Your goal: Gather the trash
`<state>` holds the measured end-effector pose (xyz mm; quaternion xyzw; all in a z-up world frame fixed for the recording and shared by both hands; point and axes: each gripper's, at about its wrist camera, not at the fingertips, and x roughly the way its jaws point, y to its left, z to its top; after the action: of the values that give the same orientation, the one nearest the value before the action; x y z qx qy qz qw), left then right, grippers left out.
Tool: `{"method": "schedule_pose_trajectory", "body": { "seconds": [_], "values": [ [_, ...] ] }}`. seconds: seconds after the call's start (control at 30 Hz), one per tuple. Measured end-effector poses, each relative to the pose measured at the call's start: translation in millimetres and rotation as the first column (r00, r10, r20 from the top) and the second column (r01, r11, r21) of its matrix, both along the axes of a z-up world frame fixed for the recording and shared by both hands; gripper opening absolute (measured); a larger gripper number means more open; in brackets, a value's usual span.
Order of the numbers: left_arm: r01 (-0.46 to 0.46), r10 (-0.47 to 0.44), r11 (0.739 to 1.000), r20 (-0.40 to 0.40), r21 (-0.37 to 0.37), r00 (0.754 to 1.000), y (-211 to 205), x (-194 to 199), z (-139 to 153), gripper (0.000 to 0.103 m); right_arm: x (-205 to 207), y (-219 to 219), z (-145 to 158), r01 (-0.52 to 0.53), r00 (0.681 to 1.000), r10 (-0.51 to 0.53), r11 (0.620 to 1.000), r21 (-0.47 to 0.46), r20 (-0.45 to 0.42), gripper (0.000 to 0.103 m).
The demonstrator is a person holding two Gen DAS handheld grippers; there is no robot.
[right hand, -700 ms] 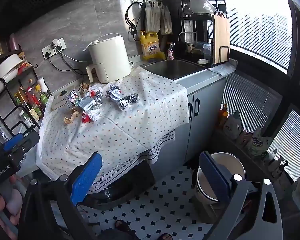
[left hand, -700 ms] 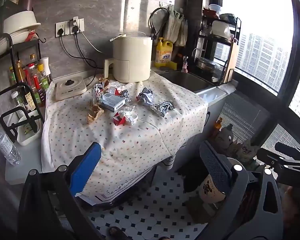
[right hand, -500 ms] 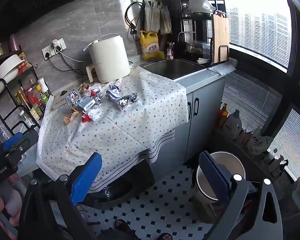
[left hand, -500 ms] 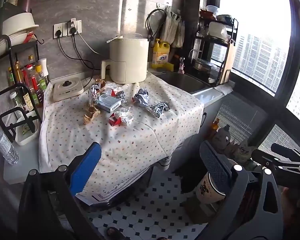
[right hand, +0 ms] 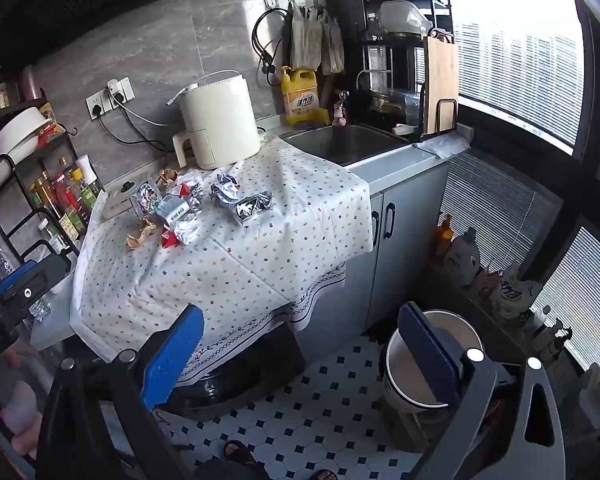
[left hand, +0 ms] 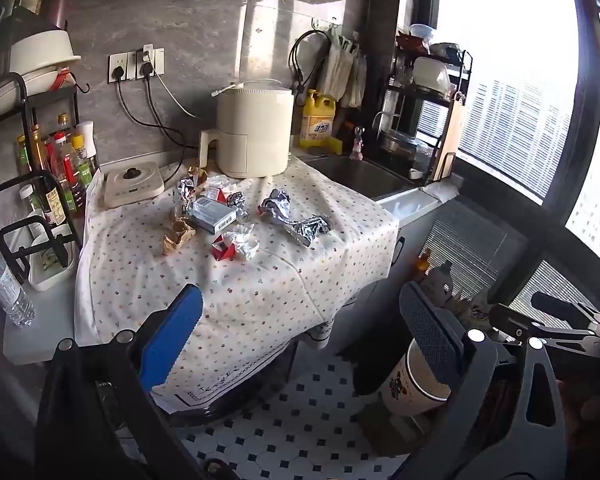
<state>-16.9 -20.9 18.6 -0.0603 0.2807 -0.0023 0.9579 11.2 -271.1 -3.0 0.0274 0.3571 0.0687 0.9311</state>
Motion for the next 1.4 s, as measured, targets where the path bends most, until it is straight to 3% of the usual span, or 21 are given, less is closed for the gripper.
{"method": "schedule_pose_trajectory", "body": {
  "seconds": [0.8, 1.4],
  "values": [
    [-0.050, 0.050, 0.999, 0.063, 0.009, 0.997, 11.4, -13.4, 13.2, 0.098, 1.1, -6.7, 6.2, 0.004, 1.000, -0.005, 1.000, 0.024, 0.015, 0.095],
    [-0.046, 0.046, 0.999, 0.063, -0.010, 0.997, 1.6, -17.1, 6.6, 0.098, -1.9, -15.2, 7.3, 0.006, 1.000, -0.007, 0.999, 0.040, 0.010, 0.095]
  ]
}}
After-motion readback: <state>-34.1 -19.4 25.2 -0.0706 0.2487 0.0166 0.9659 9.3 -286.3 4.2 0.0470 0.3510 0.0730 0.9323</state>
